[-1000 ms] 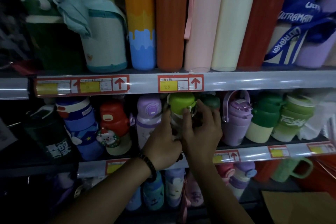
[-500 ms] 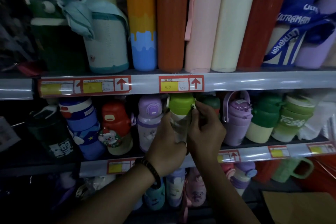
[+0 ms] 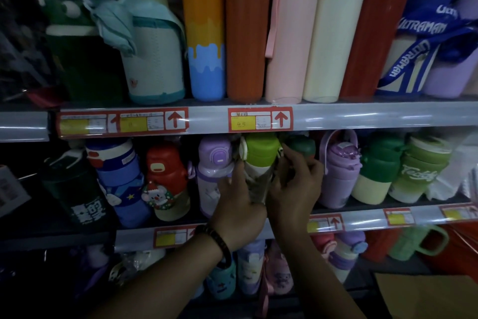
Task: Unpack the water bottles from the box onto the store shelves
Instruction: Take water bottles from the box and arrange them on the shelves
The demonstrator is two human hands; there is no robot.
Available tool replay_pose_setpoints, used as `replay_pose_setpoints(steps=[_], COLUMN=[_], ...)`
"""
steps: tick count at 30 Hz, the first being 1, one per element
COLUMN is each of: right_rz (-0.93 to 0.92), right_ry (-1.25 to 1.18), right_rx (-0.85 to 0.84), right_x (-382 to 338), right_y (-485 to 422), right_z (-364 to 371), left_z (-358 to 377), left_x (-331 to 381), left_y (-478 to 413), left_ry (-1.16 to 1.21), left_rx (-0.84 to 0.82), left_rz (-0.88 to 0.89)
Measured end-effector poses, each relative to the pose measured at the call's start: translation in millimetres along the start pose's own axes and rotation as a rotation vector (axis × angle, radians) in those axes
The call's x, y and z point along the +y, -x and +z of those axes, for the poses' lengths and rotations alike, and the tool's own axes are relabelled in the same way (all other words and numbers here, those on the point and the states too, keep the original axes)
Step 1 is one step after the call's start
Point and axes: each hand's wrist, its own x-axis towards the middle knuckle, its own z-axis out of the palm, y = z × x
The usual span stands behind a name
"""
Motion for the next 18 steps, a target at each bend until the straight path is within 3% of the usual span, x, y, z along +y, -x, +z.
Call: replay_pose_setpoints(steps=[6, 18], right_rz=[-0.008, 0.005], right_ry=[0.053, 0.003], right_rx=[0.006, -0.137], right_x=[-1.6, -5.2], right_y=[-2.9, 15.6], right_z=[-0.1, 6.8], left_z=[-0.7, -6.0], left_x=[-4.0, -7.8], left_y=[-1.8, -0.5], left_ry=[0.018, -0.011], left_rx=[-0.01, -0.049], left_rz=[-0.059, -0.066])
